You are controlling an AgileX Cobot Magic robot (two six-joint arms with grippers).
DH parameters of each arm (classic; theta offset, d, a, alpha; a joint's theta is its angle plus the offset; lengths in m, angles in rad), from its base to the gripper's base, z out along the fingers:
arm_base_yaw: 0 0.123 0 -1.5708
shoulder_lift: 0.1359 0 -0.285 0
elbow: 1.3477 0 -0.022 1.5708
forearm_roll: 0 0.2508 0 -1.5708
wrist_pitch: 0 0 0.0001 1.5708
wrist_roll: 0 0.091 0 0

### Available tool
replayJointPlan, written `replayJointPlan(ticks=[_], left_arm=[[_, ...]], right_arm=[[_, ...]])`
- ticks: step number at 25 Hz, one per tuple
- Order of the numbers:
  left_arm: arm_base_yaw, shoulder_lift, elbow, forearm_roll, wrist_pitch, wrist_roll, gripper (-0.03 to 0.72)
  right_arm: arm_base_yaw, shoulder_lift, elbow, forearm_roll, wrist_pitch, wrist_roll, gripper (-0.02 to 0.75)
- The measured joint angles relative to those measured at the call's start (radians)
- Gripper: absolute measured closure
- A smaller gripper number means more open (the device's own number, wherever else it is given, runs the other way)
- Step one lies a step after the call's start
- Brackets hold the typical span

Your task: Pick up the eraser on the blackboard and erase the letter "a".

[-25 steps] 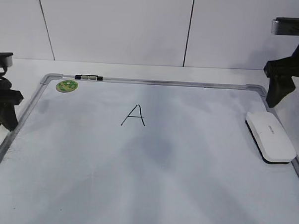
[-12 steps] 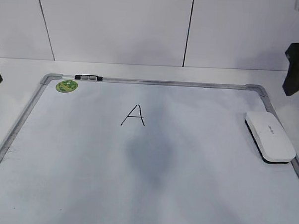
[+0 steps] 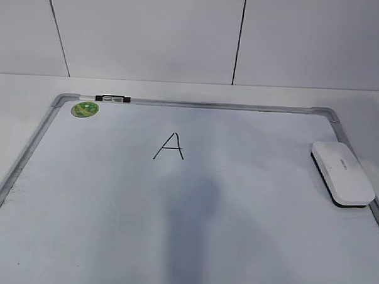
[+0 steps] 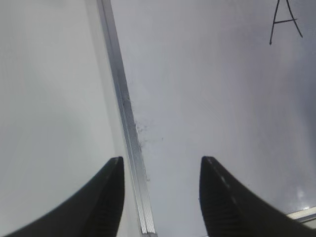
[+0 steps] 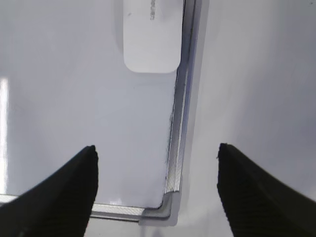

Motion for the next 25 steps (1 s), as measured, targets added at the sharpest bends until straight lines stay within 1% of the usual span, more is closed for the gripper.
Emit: replayJointPlan(ticks=[9, 16, 20, 25], left_arm=[[0.0, -0.286, 0.285, 0.0, 0.002, -0.014, 0.315], [0.0, -0.613, 0.512, 0.006, -0.026, -0.014, 0.316], [0.0, -0.78, 0.62, 0.006, -0.061, -0.014, 0.316], [0.0, -0.93, 0.742, 0.006, -0.087, -0.014, 0.316]], right_arm=[[0.0, -0.324, 0.248, 0.0, -0.001, 0.0, 0.145], [0.0, -0.6, 0.424, -0.017, -0.049, 0.0, 0.145], [0.0, -0.744, 0.505, -0.027, -0.076, 0.0, 0.145], [0.0, -0.886, 0.562, -0.06, -0.1, 0.0, 0.145]])
